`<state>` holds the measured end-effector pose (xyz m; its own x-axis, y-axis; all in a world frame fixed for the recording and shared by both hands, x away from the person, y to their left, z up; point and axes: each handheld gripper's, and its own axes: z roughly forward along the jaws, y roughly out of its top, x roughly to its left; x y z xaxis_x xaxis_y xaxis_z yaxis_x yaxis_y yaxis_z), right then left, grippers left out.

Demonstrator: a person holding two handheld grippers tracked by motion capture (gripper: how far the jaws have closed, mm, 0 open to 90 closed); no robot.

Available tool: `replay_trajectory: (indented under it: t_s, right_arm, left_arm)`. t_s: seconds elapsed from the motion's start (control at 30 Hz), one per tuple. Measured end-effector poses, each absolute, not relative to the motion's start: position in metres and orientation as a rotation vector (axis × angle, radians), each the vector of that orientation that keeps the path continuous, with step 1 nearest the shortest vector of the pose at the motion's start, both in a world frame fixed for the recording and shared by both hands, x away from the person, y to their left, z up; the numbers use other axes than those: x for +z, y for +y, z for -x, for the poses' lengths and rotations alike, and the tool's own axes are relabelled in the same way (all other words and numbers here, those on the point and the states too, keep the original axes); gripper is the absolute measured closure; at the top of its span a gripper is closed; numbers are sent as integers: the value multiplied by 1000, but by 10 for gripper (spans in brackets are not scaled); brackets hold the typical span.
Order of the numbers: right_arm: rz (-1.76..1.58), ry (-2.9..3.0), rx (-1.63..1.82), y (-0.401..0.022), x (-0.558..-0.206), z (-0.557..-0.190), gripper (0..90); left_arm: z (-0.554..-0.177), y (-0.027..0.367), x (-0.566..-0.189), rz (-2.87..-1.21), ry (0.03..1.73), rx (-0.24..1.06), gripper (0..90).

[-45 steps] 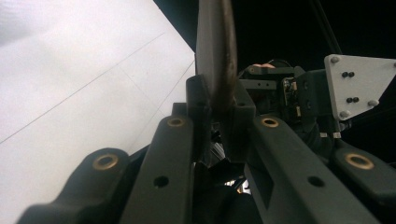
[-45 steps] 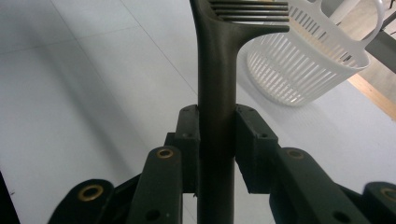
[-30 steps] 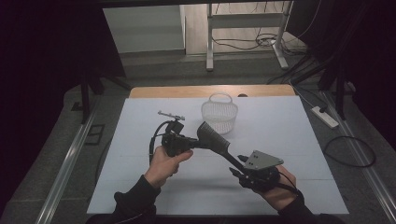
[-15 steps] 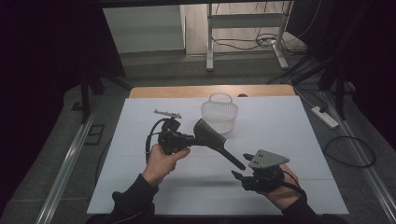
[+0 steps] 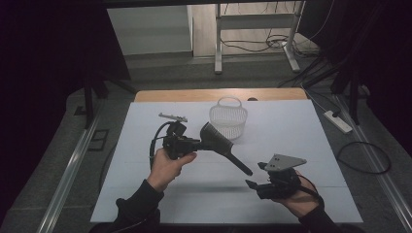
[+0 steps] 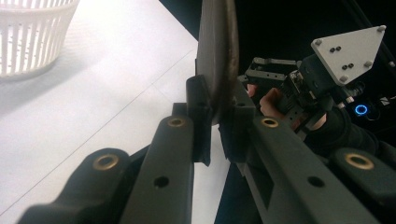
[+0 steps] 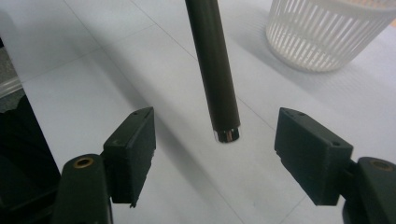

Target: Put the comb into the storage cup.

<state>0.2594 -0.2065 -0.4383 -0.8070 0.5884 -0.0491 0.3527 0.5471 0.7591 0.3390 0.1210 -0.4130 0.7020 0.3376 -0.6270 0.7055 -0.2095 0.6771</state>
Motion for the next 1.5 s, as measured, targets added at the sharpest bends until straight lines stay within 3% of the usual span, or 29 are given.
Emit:
replay_trajectory:
  t_s: [0.47,0.83,1.5]
  right_arm:
    - [-857,2515,1120,-213,-440,-263,193]
    - [-869,2487,1088,-220,-445,-262,30]
    - [-965,2465,1070,-249,-452,-251,0]
  left_arm:
    - [-341,125,-411,-1824,811,-370,833]
    - [-343,130,-408,-1831,827,-334,833]
    - [-355,145,-399,-1820,883,-239,833]
